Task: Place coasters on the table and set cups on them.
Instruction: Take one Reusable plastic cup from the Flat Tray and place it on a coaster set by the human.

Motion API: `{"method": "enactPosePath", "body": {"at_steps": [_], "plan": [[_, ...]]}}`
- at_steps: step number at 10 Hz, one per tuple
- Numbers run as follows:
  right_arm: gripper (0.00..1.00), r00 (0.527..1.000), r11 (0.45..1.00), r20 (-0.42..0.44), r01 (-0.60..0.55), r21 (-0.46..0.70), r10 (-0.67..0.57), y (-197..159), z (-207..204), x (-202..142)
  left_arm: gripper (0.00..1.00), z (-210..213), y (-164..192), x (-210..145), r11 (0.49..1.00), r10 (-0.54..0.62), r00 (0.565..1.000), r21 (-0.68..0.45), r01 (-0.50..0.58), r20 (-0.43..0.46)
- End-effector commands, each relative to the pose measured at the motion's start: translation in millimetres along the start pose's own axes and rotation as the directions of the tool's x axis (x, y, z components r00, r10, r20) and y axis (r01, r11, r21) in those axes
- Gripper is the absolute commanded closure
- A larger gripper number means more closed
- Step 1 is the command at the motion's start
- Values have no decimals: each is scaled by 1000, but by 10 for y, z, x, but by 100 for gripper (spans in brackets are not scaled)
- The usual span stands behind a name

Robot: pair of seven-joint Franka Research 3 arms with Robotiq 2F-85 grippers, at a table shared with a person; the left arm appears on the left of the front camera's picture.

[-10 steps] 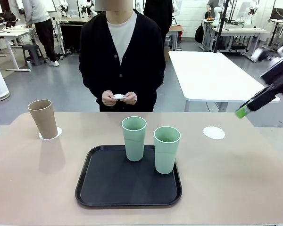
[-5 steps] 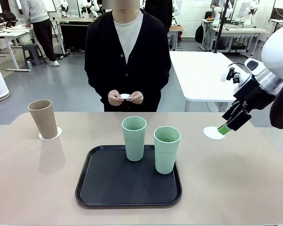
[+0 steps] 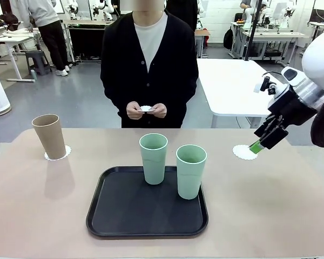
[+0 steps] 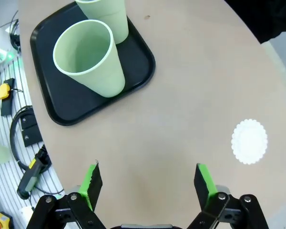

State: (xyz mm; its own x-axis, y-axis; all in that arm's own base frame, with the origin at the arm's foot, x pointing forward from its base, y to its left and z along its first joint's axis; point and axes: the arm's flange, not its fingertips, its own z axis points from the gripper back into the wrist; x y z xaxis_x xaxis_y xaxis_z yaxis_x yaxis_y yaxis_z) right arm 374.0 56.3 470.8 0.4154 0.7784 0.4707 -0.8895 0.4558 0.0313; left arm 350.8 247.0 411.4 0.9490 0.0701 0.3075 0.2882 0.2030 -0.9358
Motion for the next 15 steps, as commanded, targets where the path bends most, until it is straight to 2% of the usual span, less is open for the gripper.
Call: {"method": "enactPosePath", "body": {"at_steps": [1,2,3,5,6,10,13,14,15], "plan": [[0,977,987,140,-160,-7,160,-102,65,-43,0,16,-12,1,1000,-4,1000,4,4,7],[0,928,958,246,-287,-9,280,-152,-14,-37,0,16,-12,1,1000,-4,1000,4,4,7],[0,880,921,290,-388,-20,377,-191,-222,7,0,16,-12,1,1000,-4,1000,4,4,7],[0,815,886,380,-464,-27,438,-282,-554,41,0,16,-12,1,1000,-4,1000,4,4,7],[0,799,879,406,-476,-21,443,-305,-702,57,0,16,-12,1,1000,-4,1000,4,4,7],[0,846,910,417,-404,92,333,-333,-1014,-13,0,16,-12,1,1000,-4,1000,4,4,7],[0,855,914,427,-382,135,294,-284,-986,-70,0,16,-12,1,1000,-4,1000,4,4,7],[0,872,924,404,-356,138,276,-257,-944,-66,0,16,-12,1,1000,-4,1000,4,4,7],[0,848,907,420,-404,119,322,-299,-1051,-133,0,16,-12,1,1000,-4,1000,4,4,7]]}}
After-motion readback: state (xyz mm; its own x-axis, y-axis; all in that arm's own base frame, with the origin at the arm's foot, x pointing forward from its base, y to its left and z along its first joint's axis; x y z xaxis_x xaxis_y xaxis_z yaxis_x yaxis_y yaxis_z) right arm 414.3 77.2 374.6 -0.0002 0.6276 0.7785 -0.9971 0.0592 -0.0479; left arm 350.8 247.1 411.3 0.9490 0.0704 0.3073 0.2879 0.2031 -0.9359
